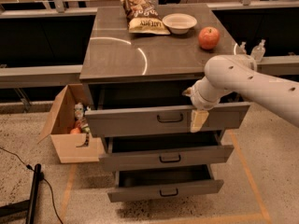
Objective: Open top drawer
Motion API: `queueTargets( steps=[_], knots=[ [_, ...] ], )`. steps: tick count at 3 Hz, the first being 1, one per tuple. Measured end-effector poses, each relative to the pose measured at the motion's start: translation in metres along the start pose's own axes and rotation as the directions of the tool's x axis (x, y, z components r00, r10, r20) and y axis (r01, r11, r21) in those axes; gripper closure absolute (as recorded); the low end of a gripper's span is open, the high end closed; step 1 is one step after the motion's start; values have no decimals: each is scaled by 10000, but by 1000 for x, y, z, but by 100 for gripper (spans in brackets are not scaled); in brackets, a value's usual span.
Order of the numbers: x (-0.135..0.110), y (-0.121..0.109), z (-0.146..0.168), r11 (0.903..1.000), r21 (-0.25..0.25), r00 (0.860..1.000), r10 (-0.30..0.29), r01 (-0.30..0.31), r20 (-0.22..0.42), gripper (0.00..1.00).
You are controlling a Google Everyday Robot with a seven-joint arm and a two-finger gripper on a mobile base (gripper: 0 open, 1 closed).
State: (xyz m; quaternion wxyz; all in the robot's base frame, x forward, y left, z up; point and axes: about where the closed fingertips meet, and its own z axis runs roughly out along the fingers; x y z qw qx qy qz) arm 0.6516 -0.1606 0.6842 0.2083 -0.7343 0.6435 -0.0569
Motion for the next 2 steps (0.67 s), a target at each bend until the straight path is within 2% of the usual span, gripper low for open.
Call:
queueTargets(
  steps=[1, 2],
  knots=[
    [-13, 20, -23, 9965, -819, 9989, 212, -176, 423, 39],
    [-27, 37, -36, 9856, -1687, 9957, 253, -99, 892, 62]
  ],
)
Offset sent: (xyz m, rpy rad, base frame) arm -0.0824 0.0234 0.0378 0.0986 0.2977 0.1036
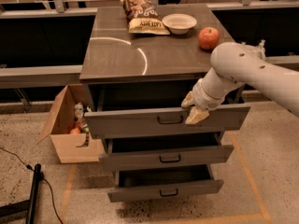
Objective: Open top drawer
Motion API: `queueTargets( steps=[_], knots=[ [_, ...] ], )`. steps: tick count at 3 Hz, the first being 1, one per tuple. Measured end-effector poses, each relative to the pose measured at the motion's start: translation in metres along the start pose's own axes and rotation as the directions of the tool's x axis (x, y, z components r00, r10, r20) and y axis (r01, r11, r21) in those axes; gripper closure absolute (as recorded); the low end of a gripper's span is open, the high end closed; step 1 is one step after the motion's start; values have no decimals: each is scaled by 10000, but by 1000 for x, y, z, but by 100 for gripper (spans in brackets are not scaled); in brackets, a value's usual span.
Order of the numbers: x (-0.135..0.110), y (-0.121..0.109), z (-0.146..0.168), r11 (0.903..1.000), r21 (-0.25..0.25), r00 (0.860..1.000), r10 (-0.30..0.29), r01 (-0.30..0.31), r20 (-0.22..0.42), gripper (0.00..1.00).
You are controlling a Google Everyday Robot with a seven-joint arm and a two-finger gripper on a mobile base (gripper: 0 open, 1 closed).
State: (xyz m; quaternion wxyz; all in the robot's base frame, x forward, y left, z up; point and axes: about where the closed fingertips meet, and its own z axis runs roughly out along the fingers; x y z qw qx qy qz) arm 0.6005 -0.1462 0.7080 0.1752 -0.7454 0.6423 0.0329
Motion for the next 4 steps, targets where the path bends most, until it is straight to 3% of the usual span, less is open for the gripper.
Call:
queueTargets(
  steps=[1, 2, 3, 4],
  knots=[
    [-12, 13, -7, 9977, -657, 9992, -115, 140, 388, 68],
    [-19, 19, -13, 9940, -1053, 9981, -241, 300, 569, 46],
    [-21, 18, -23, 9934, -1084, 9980, -318, 376, 548, 23],
    [-15, 8, -34, 9968, -746, 9989, -270, 299, 391, 21]
  ],
)
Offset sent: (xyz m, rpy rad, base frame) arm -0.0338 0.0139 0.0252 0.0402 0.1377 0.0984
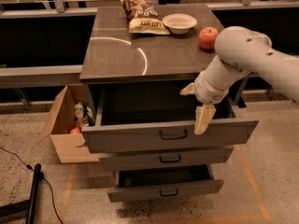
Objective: Open top drawer
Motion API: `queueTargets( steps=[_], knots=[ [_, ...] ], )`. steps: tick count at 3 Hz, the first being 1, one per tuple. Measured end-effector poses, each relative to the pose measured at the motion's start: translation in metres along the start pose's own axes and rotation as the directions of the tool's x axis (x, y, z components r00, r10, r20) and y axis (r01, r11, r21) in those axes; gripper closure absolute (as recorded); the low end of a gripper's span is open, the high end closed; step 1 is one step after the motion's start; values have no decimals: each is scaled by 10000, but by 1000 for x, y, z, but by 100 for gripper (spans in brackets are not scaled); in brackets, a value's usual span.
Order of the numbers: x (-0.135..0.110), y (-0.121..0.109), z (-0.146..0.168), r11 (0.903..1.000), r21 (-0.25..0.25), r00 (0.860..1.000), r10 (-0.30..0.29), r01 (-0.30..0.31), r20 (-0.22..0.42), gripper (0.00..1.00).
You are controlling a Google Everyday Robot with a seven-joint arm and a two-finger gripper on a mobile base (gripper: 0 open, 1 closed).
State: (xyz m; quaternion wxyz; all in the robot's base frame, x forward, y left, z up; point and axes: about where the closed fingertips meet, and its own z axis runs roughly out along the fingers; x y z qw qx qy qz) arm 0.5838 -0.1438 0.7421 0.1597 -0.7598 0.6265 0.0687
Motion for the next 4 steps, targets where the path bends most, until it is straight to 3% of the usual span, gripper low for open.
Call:
queueTargets(
  steps=[1, 2, 3, 4],
  knots=[
    [13, -15, -7, 9986, 498, 9989, 215, -194, -409, 44],
    [27, -35, -10, 9915, 1181, 9954, 625, -536, -725, 74],
    [35, -49, -6, 9825, 1721, 9905, 907, -719, -1038, 97],
    [36, -54, 14, 9745, 2111, 9867, 1046, -768, -1243, 100]
  ],
)
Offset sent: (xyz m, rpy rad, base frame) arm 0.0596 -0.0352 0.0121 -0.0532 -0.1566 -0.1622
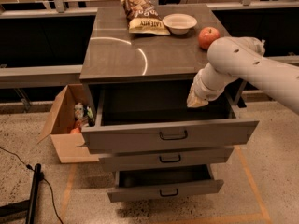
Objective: Open top drawer
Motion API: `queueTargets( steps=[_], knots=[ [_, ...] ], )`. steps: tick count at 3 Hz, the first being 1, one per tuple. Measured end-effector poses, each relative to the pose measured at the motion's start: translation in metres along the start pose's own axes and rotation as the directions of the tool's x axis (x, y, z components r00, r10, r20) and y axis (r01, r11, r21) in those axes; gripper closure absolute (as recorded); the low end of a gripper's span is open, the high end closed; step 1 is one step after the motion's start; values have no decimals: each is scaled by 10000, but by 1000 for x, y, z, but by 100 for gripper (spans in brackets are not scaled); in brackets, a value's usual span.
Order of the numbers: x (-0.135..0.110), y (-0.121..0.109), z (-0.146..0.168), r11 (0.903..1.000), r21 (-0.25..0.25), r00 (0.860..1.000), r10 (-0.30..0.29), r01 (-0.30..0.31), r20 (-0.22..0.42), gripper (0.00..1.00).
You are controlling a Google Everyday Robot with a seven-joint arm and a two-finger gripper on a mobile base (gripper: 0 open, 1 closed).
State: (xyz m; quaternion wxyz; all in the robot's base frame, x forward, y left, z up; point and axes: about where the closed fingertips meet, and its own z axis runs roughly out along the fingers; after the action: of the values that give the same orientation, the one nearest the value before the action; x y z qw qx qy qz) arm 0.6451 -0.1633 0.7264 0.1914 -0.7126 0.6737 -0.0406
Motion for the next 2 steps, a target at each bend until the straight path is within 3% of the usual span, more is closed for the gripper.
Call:
queueTargets(
  steps=[2],
  knots=[
    [-5, 17, 32, 9999, -40, 9999, 111, -111, -90, 100]
  ],
)
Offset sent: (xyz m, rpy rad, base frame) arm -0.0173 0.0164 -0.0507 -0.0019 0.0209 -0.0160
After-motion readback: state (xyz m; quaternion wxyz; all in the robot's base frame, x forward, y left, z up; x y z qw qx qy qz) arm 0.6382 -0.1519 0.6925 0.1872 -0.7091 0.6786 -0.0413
